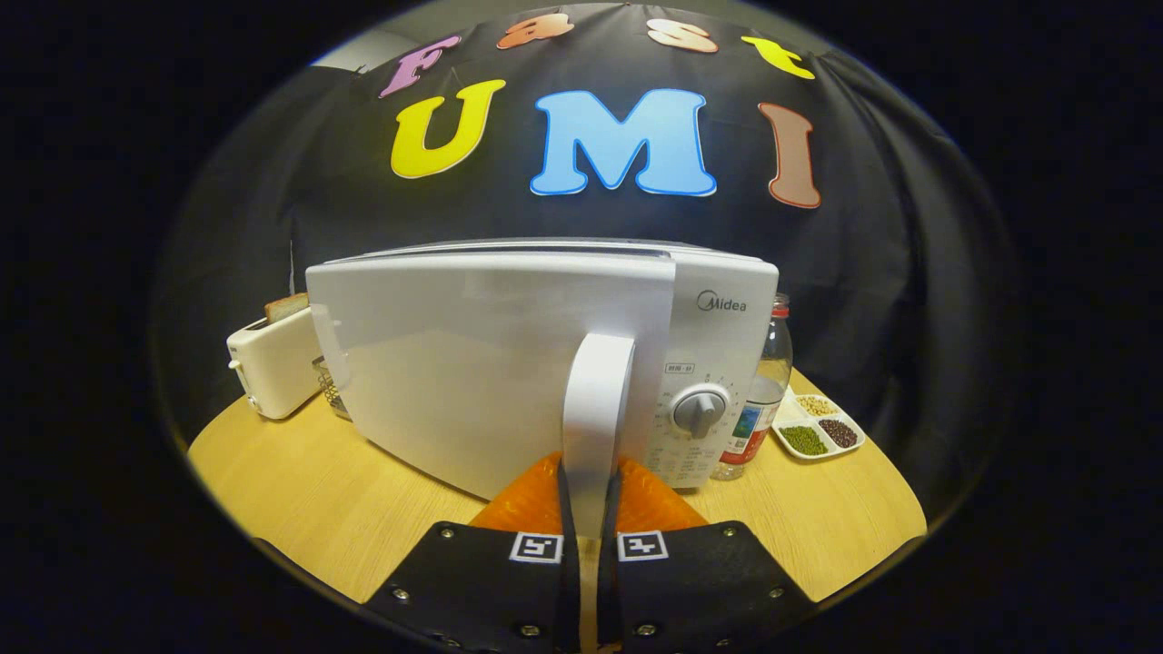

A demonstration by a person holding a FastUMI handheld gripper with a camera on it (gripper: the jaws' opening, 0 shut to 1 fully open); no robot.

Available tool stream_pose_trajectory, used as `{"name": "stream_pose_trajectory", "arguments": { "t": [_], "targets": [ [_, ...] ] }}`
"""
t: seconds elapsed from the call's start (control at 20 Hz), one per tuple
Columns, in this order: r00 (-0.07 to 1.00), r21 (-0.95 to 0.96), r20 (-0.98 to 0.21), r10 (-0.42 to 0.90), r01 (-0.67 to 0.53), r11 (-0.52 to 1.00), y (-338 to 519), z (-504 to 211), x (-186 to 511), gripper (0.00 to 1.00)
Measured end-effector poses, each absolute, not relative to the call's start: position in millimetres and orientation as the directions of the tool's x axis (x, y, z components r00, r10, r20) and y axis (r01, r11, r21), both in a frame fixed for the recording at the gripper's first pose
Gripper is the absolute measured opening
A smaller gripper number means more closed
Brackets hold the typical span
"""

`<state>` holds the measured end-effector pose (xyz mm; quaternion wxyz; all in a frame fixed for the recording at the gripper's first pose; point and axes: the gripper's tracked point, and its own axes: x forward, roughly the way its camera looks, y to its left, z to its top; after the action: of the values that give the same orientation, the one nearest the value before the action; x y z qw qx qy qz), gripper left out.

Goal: Open the microwave, put the food inside, and close the microwave door.

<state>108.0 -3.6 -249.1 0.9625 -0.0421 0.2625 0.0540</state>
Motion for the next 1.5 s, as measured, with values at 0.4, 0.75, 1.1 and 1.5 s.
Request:
{"name": "stream_pose_trajectory", "arguments": {
  "t": [0.4,0.75,1.1,1.5],
  "targets": [
    [0.828,-0.011,-0.550,0.106,-0.134,0.991,30,-242,43,0.14],
    [0.811,-0.010,-0.573,0.119,-0.152,0.988,68,-236,-9,0.18],
    [0.796,0.017,-0.585,0.155,-0.179,0.984,112,-232,-49,0.18],
    [0.764,0.054,-0.606,0.224,-0.241,0.969,174,-235,-91,0.18]
  ]
}}
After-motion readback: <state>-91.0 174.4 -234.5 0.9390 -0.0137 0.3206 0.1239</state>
